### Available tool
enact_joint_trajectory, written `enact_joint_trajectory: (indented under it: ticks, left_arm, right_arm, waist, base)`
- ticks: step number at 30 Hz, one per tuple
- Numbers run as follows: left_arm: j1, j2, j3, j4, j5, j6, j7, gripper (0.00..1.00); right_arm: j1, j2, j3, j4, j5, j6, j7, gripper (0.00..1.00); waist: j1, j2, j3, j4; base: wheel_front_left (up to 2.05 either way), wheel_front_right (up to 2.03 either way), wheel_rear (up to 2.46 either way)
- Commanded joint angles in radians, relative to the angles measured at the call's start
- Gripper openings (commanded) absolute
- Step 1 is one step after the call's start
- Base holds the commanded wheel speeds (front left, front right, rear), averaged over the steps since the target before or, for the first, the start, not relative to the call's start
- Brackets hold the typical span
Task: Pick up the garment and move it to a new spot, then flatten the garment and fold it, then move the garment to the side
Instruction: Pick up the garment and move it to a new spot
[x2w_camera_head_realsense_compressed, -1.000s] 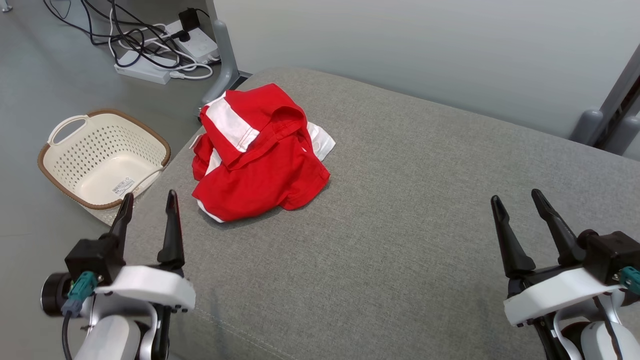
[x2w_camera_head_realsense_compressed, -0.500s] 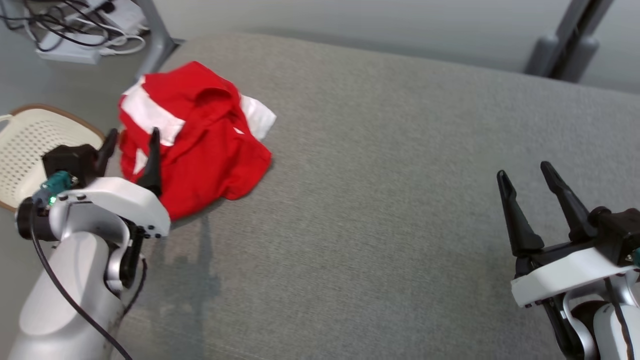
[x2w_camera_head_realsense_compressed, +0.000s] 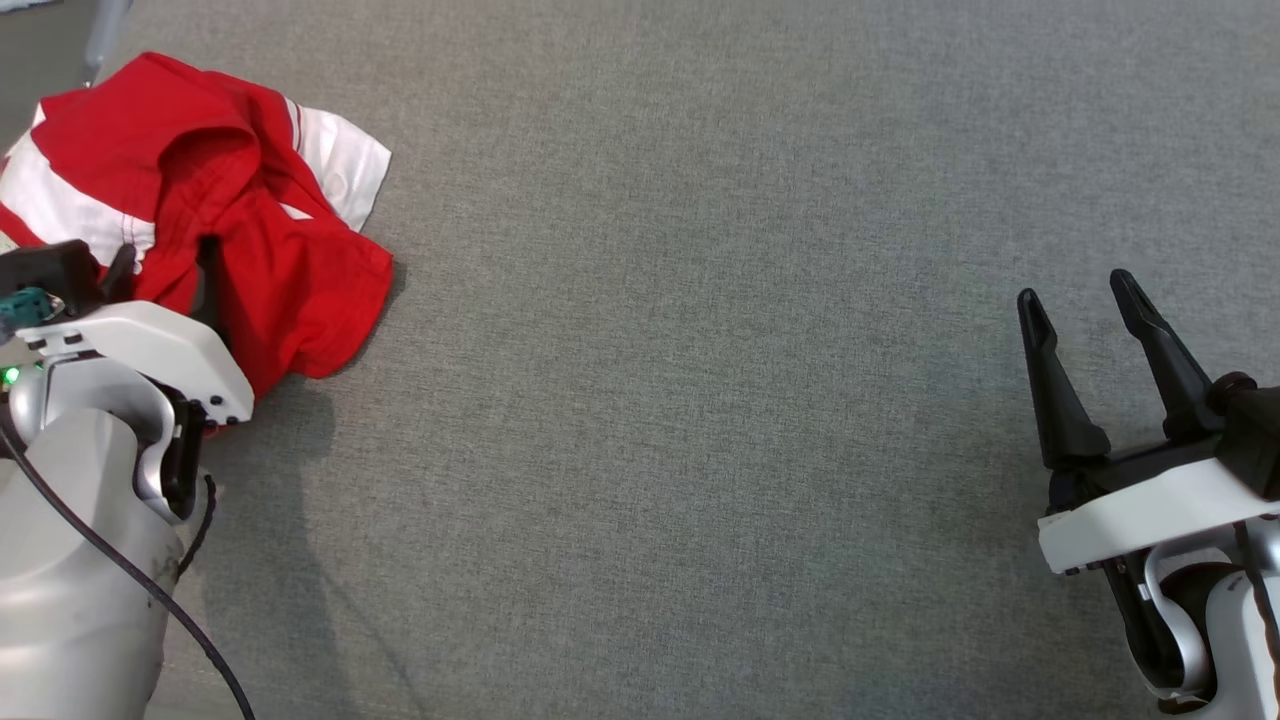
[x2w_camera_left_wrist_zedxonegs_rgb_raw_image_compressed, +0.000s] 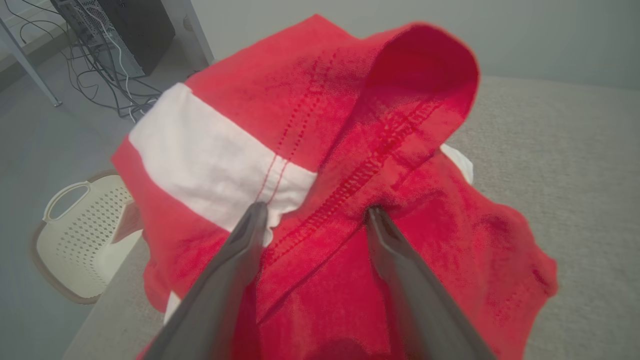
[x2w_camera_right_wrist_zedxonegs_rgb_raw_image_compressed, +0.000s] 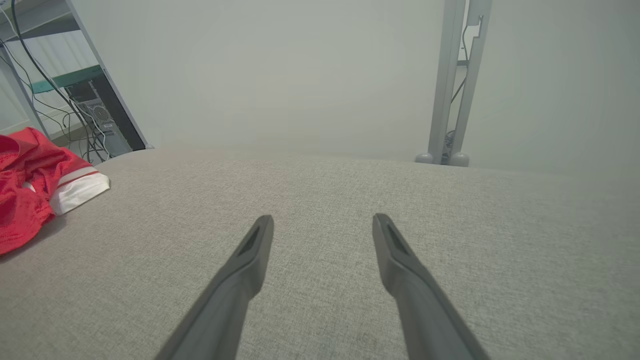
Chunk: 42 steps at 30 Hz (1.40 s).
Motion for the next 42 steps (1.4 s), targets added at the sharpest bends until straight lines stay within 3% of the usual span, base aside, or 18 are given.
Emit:
enact_joint_trajectory:
  ticks: [1, 6, 7, 8, 9, 16, 23, 28, 33, 42]
  left_arm:
    - [-0.033, 0.009, 0.006, 0.024, -0.004, -0.004, -0.022, 1.00]
    - [-0.071, 0.017, 0.012, 0.074, -0.009, -0.018, -0.065, 1.00]
    - [-0.079, 0.014, 0.012, 0.082, -0.009, -0.018, -0.078, 0.89]
    - [-0.085, 0.012, 0.012, 0.092, -0.008, -0.018, -0.088, 0.27]
    - [-0.092, 0.015, 0.012, 0.100, -0.008, -0.022, -0.099, 0.00]
    - [-0.119, 0.029, 0.021, 0.088, 0.003, -0.028, -0.164, 0.00]
    - [-0.088, 0.068, 0.041, -0.095, 0.040, 0.008, -0.181, 0.00]
    - [-0.030, 0.097, 0.044, -0.307, 0.061, 0.044, -0.172, 0.00]
    - [0.070, 0.126, 0.028, -0.585, 0.087, 0.100, -0.095, 0.00]
    - [0.317, 0.133, -0.016, -1.063, 0.116, 0.216, 0.060, 0.00]
  right_arm:
    - [-0.016, -0.003, -0.002, -0.005, -0.003, 0.000, -0.001, 1.00]
    - [-0.026, -0.008, -0.002, 0.001, -0.001, 0.000, 0.002, 1.00]
    - [-0.027, -0.010, -0.001, 0.003, -0.001, 0.000, 0.002, 1.00]
    - [-0.027, -0.010, -0.001, 0.004, 0.001, 0.000, 0.003, 1.00]
    - [-0.028, -0.012, -0.001, 0.006, 0.002, 0.000, 0.003, 1.00]
    - [-0.019, -0.007, -0.003, 0.026, 0.011, 0.000, -0.007, 1.00]
    - [0.016, 0.013, -0.024, 0.040, 0.018, 0.000, -0.027, 1.00]
    - [0.042, 0.031, -0.047, 0.046, 0.022, 0.000, -0.044, 1.00]
    - [0.063, 0.045, -0.064, 0.045, 0.024, 0.000, -0.056, 1.00]
    - [0.083, 0.062, -0.061, 0.032, 0.033, 0.000, -0.077, 1.00]
  waist:
    - [0.0000, 0.0000, 0.017, 0.000]
    - [0.0000, 0.0000, 0.026, 0.010]
    - [0.0000, 0.0000, 0.026, 0.013]
    - [0.0000, 0.0000, 0.026, 0.015]
    - [0.0000, 0.0000, 0.025, 0.016]
    - [0.0000, 0.0000, -0.014, 0.019]
    - [0.0000, 0.0000, -0.100, 0.018]
    - [0.0000, 0.0000, -0.164, 0.007]
    - [0.0000, 0.0000, -0.212, -0.021]
    - [0.0000, 0.0000, -0.242, -0.145]
  base:
    - [0.00, 0.00, 0.00]
    - [0.00, 0.00, 0.00]
    - [0.00, 0.00, 0.00]
    - [0.00, 0.00, 0.00]
    - [0.00, 0.00, 0.00]
    - [0.00, 0.00, 0.00]
    - [0.00, 0.00, 0.00]
    - [0.00, 0.00, 0.00]
    - [0.00, 0.00, 0.00]
    - [0.00, 0.00, 0.00]
